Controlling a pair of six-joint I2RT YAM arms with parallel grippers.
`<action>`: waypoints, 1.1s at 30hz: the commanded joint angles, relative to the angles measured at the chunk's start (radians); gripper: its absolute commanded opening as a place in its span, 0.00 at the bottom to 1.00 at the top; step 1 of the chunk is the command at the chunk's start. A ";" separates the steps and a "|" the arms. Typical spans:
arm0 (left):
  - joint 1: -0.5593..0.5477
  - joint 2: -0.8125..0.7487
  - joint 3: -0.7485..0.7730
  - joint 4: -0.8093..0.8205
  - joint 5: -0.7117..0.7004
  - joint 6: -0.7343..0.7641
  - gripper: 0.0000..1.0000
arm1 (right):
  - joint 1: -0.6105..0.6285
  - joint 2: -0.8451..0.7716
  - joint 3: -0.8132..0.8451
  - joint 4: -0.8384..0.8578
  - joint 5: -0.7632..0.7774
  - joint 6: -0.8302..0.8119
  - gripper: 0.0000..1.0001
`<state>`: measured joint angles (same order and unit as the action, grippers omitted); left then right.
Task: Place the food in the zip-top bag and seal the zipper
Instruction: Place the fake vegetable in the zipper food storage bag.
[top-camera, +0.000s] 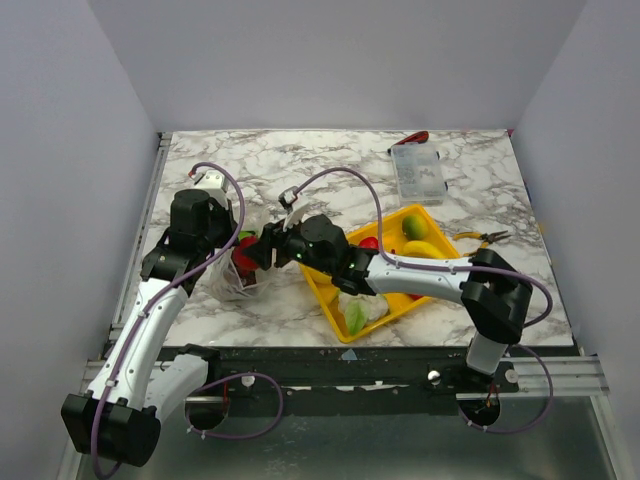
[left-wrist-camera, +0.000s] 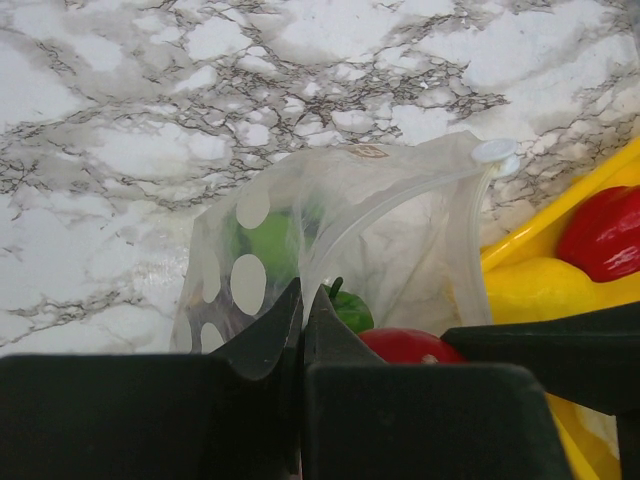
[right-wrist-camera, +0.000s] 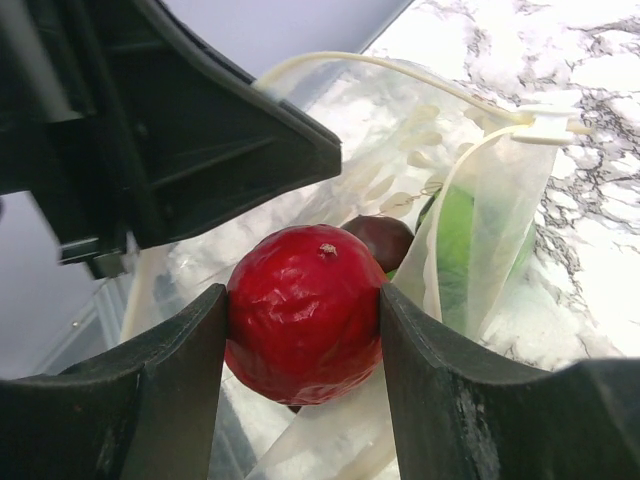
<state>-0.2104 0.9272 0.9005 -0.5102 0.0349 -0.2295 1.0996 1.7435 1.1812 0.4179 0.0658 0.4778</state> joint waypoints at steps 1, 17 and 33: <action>0.005 -0.019 -0.008 0.024 0.018 -0.004 0.00 | 0.010 0.056 0.047 0.047 0.059 -0.030 0.01; 0.009 -0.018 -0.005 0.023 0.022 -0.004 0.00 | 0.010 0.047 0.117 -0.185 0.219 0.023 0.83; 0.013 -0.010 -0.005 0.021 0.015 -0.004 0.00 | 0.009 -0.210 -0.067 -0.270 0.333 -0.014 0.76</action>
<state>-0.2039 0.9253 0.9005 -0.5102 0.0383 -0.2298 1.1007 1.5982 1.1709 0.1986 0.3016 0.4942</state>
